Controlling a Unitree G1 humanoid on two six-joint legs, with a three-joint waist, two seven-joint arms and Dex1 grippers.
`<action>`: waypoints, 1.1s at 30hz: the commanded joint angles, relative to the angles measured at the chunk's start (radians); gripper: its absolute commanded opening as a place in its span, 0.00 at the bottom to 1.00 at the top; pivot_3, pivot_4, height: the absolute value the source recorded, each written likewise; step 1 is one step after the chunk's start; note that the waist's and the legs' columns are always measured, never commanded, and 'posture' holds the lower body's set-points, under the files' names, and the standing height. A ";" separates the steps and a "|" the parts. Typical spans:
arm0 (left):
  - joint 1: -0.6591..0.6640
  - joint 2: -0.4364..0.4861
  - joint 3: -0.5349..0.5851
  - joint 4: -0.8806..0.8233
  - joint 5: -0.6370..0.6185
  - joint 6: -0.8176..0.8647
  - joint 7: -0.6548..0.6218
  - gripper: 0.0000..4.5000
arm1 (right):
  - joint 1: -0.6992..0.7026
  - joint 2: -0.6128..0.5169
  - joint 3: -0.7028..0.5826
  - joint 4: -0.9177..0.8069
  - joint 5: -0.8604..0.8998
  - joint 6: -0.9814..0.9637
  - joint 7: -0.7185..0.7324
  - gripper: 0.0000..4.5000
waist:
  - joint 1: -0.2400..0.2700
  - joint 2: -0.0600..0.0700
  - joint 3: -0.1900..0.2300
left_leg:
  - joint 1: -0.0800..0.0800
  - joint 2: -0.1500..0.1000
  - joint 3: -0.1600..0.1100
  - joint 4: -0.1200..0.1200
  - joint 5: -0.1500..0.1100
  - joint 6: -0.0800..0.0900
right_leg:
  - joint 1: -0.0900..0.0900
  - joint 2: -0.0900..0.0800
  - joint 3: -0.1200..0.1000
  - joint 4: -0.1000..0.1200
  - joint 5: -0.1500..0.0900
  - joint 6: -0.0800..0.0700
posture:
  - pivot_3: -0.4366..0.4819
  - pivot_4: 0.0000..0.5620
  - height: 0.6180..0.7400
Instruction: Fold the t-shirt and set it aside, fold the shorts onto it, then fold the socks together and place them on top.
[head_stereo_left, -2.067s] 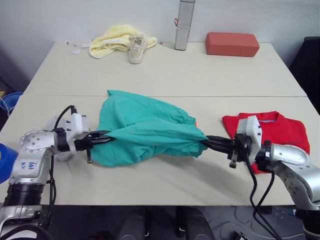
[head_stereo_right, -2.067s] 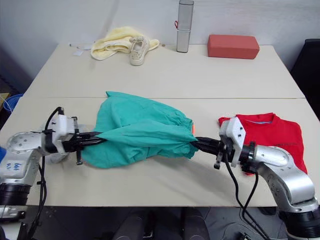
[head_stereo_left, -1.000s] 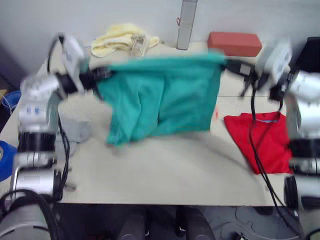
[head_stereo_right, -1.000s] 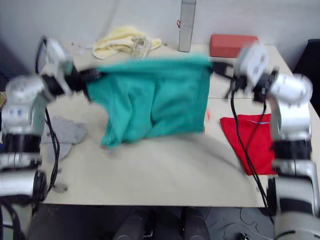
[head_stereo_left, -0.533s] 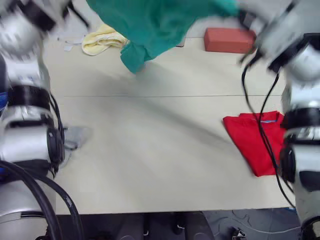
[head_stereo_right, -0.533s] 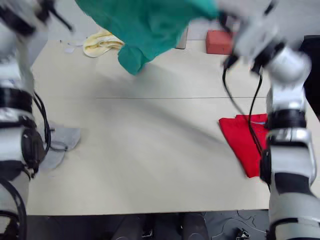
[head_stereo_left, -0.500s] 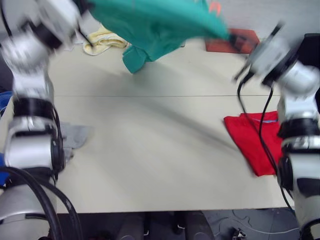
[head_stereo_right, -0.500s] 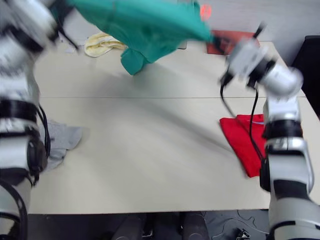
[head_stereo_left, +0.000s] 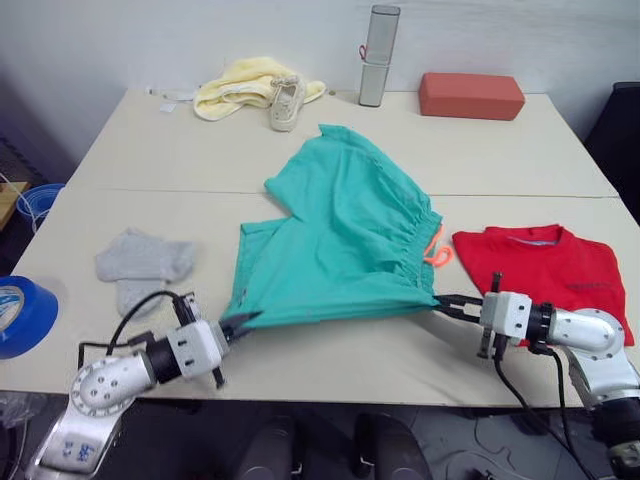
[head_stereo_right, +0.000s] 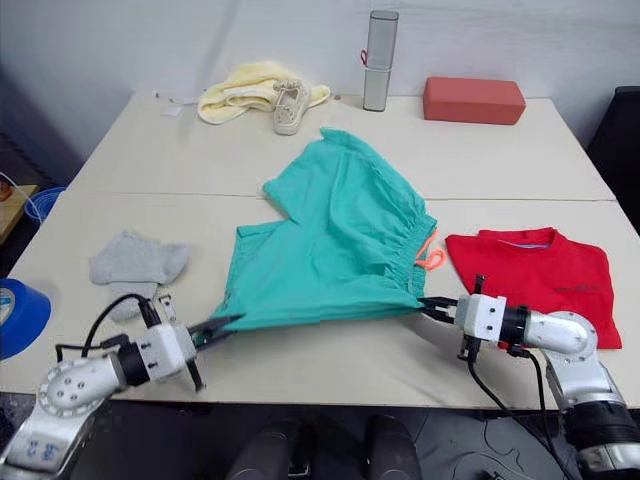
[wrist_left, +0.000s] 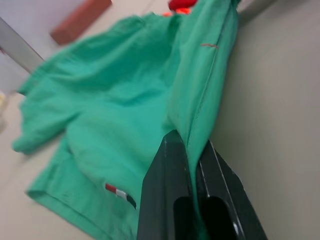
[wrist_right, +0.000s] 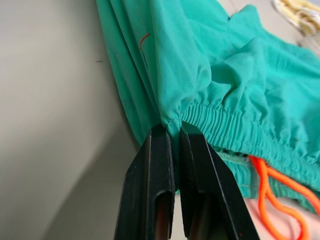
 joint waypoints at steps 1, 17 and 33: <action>0.048 0.035 0.053 -0.068 -0.032 0.032 -0.039 0.01 | 0.042 -0.045 -0.063 -0.005 0.019 0.012 0.019 0.00 | 0.009 0.000 0.000 | 0.000 0.000 0.001 0.000 0.003 -0.007 | -0.001 0.000 0.000 0.003 0.000 0.000 | 0.48 0.27 1.00; 0.250 0.200 0.168 -0.168 -0.435 0.185 -0.470 0.01 | 0.409 -0.169 -0.157 -0.253 0.171 -0.026 0.186 0.00 | 0.014 0.001 0.000 | -0.001 0.004 0.003 0.001 -0.003 -0.004 | -0.001 0.002 -0.003 -0.001 -0.002 -0.003 | 0.48 0.27 1.00; -0.931 0.230 -0.189 0.611 -0.243 0.287 -0.844 0.01 | 0.451 -0.254 -0.329 -0.628 0.601 0.846 -0.027 0.00 | 0.043 0.005 0.004 | -0.006 0.005 0.001 0.001 0.001 -0.005 | -0.003 0.006 -0.007 -0.003 -0.001 -0.004 | 0.48 0.27 1.00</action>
